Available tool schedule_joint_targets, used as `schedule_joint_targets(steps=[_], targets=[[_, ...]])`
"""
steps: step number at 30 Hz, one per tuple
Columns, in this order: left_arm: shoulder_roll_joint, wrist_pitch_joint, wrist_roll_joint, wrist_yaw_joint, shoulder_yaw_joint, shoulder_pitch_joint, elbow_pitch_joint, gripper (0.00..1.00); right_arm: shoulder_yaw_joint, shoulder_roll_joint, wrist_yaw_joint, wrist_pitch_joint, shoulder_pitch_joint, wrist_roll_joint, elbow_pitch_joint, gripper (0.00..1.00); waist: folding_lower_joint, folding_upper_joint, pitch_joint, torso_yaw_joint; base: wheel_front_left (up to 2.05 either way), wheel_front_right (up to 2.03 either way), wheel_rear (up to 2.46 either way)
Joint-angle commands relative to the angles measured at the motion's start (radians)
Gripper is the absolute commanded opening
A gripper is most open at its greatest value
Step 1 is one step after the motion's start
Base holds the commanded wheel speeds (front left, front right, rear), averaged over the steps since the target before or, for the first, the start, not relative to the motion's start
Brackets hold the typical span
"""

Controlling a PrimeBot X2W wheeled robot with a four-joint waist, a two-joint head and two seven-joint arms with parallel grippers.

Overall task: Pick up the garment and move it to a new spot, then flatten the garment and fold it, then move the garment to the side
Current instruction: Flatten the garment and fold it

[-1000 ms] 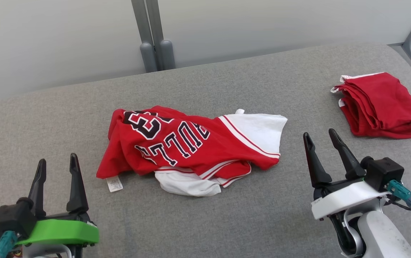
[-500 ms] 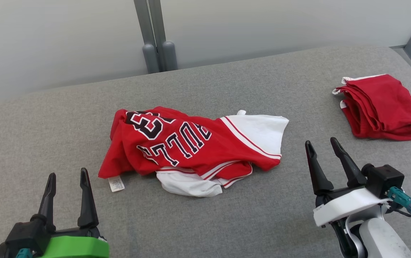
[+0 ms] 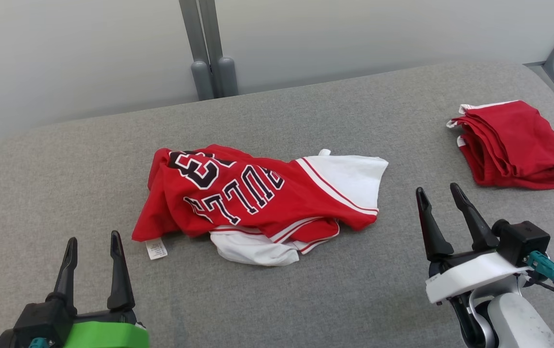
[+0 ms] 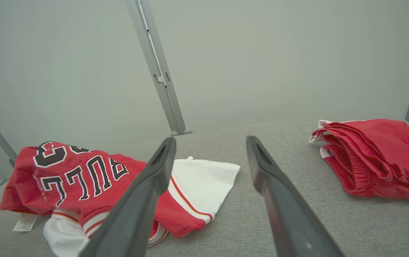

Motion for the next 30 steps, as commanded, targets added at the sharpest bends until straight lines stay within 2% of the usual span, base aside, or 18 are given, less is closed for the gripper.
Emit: schedule_joint_targets(steps=[1, 9, 13, 19, 24, 30], targets=[[-0.004, -0.003, 0.009, -0.007, 0.007, -0.001, 0.003, 1.0, -0.002, -0.002, 0.001, -0.003, 0.005, -0.006, -0.004, 1.0, 0.0, 0.0, 0.001, 0.0, 0.0, 0.0, 0.0], [-0.022, -0.003, 0.024, -0.03, 0.019, -0.018, 0.019, 1.0, 0.0, -0.008, 0.001, -0.003, -0.001, -0.005, 0.005, 1.0, 0.0, 0.0, 0.014, 0.006, 0.0, 0.0, 0.0], [-0.031, -0.003, 0.03, -0.039, 0.022, -0.03, 0.025, 1.0, 0.019, -0.018, 0.001, 0.027, -0.051, 0.019, 0.075, 1.0, 0.0, 0.0, 0.031, 0.009, 0.0, 0.0, 0.0], [-0.044, -0.003, 0.041, -0.053, 0.012, -0.053, 0.039, 1.0, 0.018, -0.019, 0.001, 0.202, -0.165, 0.09, 0.22, 1.0, 0.0, 0.0, 0.05, 0.032, 0.0, 0.0, 0.0], [-0.055, -0.003, 0.043, -0.066, 0.011, -0.068, 0.057, 1.0, -0.049, 0.012, 0.001, 0.378, -0.247, 0.174, 0.348, 1.0, 0.0, 0.0, 0.058, 0.072, 0.0, 0.0, 0.0], [-0.065, -0.003, 0.05, -0.076, 0.01, -0.078, 0.071, 1.0, -0.106, 0.041, 0.001, 0.537, -0.294, 0.255, 0.474, 1.0, 0.0, 0.0, 0.065, 0.126, 0.0, 0.0, 0.0]])
